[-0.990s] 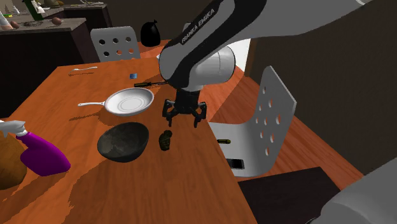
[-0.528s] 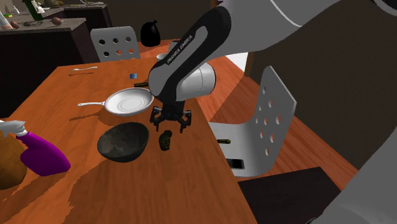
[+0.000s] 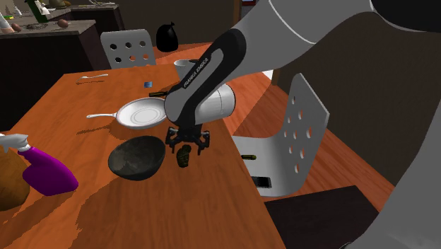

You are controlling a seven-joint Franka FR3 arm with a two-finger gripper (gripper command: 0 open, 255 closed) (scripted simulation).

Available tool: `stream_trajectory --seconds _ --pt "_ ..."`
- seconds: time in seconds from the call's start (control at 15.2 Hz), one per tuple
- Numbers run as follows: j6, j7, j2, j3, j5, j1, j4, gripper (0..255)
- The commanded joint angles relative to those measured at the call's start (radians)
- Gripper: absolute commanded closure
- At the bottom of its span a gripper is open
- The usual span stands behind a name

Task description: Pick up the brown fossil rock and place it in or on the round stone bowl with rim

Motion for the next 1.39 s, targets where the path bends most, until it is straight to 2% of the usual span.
stream_trajectory --seconds 0.0,0.33,0.4,0.99,1.06,1.19,1.25,1.32 --pt "0.004 0.002 0.004 -0.001 -0.002 0.002 0.001 0" --pt "0.004 0.002 0.004 -0.001 -0.002 0.002 0.001 0" --pt "0.004 0.002 0.004 -0.001 -0.002 0.002 0.001 255" --pt "0.004 0.002 0.004 -0.001 -0.002 0.002 0.001 255" --pt "0.004 0.002 0.004 -0.001 -0.002 0.002 0.001 0" --pt "-0.29 0.039 0.111 -0.036 -0.111 0.045 0.247 0" --pt "-0.32 0.04 0.125 -0.039 -0.12 0.051 0.275 0" --pt "-0.309 0.042 0.133 -0.041 -0.122 0.054 0.271 0"
